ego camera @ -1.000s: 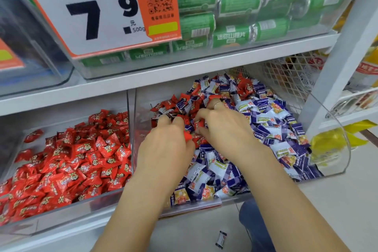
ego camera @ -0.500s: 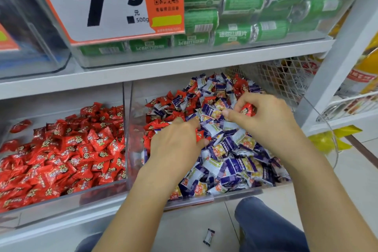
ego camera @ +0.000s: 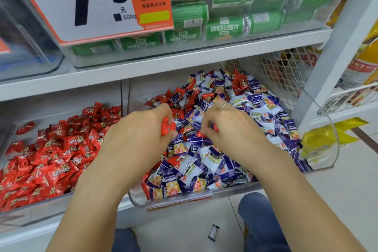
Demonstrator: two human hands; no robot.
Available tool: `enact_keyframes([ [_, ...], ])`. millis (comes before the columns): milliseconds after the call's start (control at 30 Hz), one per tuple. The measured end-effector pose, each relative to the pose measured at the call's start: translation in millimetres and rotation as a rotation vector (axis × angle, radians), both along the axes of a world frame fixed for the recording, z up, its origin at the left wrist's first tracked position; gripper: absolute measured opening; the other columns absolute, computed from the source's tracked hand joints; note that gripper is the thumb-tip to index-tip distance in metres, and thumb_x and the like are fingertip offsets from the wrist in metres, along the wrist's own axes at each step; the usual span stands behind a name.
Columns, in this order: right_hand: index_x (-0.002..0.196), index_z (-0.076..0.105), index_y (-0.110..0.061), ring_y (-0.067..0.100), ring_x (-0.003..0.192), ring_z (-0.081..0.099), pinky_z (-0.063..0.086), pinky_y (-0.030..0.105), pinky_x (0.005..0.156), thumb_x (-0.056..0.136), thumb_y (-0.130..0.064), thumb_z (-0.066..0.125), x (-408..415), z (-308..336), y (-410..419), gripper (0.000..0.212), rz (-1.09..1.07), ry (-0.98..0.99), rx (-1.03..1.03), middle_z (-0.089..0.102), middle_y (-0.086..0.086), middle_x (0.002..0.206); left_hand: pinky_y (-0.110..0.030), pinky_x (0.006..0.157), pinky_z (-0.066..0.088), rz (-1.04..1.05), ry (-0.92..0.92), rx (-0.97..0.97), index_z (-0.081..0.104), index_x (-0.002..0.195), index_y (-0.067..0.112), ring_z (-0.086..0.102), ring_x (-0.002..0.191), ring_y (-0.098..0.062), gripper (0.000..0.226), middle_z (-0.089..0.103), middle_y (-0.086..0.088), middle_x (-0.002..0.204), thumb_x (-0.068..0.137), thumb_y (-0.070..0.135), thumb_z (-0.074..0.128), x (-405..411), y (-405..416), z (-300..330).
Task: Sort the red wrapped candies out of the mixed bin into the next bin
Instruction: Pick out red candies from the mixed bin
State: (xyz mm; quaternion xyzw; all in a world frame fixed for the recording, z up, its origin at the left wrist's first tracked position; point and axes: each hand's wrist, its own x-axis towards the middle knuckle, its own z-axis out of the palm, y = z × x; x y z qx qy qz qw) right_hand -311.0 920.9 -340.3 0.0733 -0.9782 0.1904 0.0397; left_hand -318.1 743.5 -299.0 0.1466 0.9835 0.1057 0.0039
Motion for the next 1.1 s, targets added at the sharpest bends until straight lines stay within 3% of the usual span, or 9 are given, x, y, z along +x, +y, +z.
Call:
enact_keyframes([
  [133, 0.086, 0.053, -0.017, 0.010, 0.058, 0.049, 0.042, 0.028, 0.055, 0.090, -0.019, 0.052, 2.4, 9.0, 4.5, 0.005, -0.052, 0.075, -0.223, 0.059, -0.001, 0.084, -0.028, 0.063, 0.045, -0.131, 0.017, -0.219, 0.042, 0.113, 0.039, 0.060, 0.085, -0.017, 0.018, 0.061, 0.008, 0.094, 0.097, 0.036, 0.037, 11.5, 2.6, -8.5],
  [267, 0.087, 0.049, -0.019, 0.013, 0.050, 0.045, 0.033, 0.031, 0.049, 0.089, -0.020, 0.053, 4.9, 12.6, 17.3, 0.005, -0.108, 0.048, -0.261, 0.054, -0.003, 0.062, -0.030, 0.070, 0.039, -0.189, -0.106, -0.340, 0.042, 0.129, 0.043, 0.058, 0.104, -0.021, 0.032, 0.059, 0.004, 0.116, 0.097, 0.036, 0.038, 14.2, 12.0, -26.5],
  [467, 0.086, 0.059, -0.033, 0.012, 0.058, 0.055, 0.040, 0.026, 0.056, 0.090, -0.039, 0.055, -1.6, 17.7, 28.1, 0.008, -0.233, 0.135, -0.239, 0.060, -0.011, 0.070, -0.032, 0.070, 0.037, -0.200, -0.123, -0.448, 0.042, 0.133, 0.032, 0.057, 0.108, -0.025, 0.037, 0.055, -0.001, 0.117, 0.097, 0.024, 0.044, 8.2, 20.1, -47.9],
  [567, 0.083, 0.066, -0.033, 0.016, 0.066, 0.059, 0.044, 0.030, 0.060, 0.086, -0.042, 0.062, -7.9, 13.3, 30.0, 0.011, -0.278, 0.125, -0.282, 0.067, -0.006, 0.078, -0.033, 0.067, 0.036, -0.183, -0.102, -0.366, 0.037, 0.135, 0.033, 0.059, 0.104, -0.026, 0.046, 0.053, -0.002, 0.115, 0.093, 0.017, 0.047, 7.0, 20.4, -45.9],
  [700, 0.122, 0.062, -0.029, 0.020, 0.100, 0.056, 0.038, 0.022, 0.079, 0.089, -0.021, 0.059, -34.9, 9.0, 18.3, 0.034, -0.205, 0.115, -0.101, 0.056, 0.002, 0.121, -0.033, 0.065, 0.036, -0.116, -0.023, -0.271, 0.039, 0.130, 0.028, 0.060, 0.100, -0.027, 0.039, 0.052, -0.002, 0.112, 0.093, 0.017, 0.048, 5.5, 14.2, -38.0],
  [767, 0.130, 0.056, -0.027, 0.027, 0.112, 0.056, 0.044, 0.030, 0.092, 0.090, -0.020, 0.057, -51.4, 10.4, 11.4, 0.040, -0.131, 0.063, 0.065, 0.050, 0.005, 0.135, -0.033, 0.066, 0.037, -0.089, -0.012, -0.225, 0.040, 0.128, 0.024, 0.059, 0.103, -0.027, 0.034, 0.052, -0.003, 0.113, 0.095, 0.025, 0.050, 3.0, 9.3, -31.9],
  [867, 0.115, 0.067, -0.018, 0.030, 0.101, 0.060, 0.049, 0.033, 0.083, 0.093, -0.028, 0.055, -65.9, 11.6, 8.4, 0.027, -0.075, -0.019, 0.241, 0.065, 0.011, 0.116, -0.032, 0.069, 0.039, -0.071, 0.032, -0.116, 0.039, 0.126, 0.019, 0.058, 0.105, -0.027, 0.036, 0.050, -0.003, 0.117, 0.096, 0.034, 0.050, 2.5, 5.2, -20.0],
  [967, 0.090, 0.068, -0.011, 0.031, 0.080, 0.062, 0.050, 0.032, 0.068, 0.087, -0.036, 0.062, -63.9, 13.7, 7.8, 0.026, -0.158, 0.092, 0.133, 0.068, 0.012, 0.086, -0.032, 0.070, 0.040, -0.116, 0.075, -0.045, 0.038, 0.122, 0.020, 0.058, 0.103, -0.027, 0.034, 0.049, -0.002, 0.115, 0.096, 0.040, 0.045, 9.2, 0.7, -6.3],
  [1100, 0.097, 0.057, -0.010, 0.031, 0.069, 0.054, 0.039, 0.032, 0.058, 0.082, -0.019, 0.060, -59.3, 16.4, -13.9, 0.017, -0.128, 0.177, 0.102, 0.056, 0.010, 0.085, -0.033, 0.074, 0.047, -0.085, 0.149, 0.047, 0.040, 0.116, 0.023, 0.059, 0.097, -0.023, 0.030, 0.049, 0.002, 0.110, 0.095, 0.045, 0.042, 16.5, -17.3, 9.0],
])
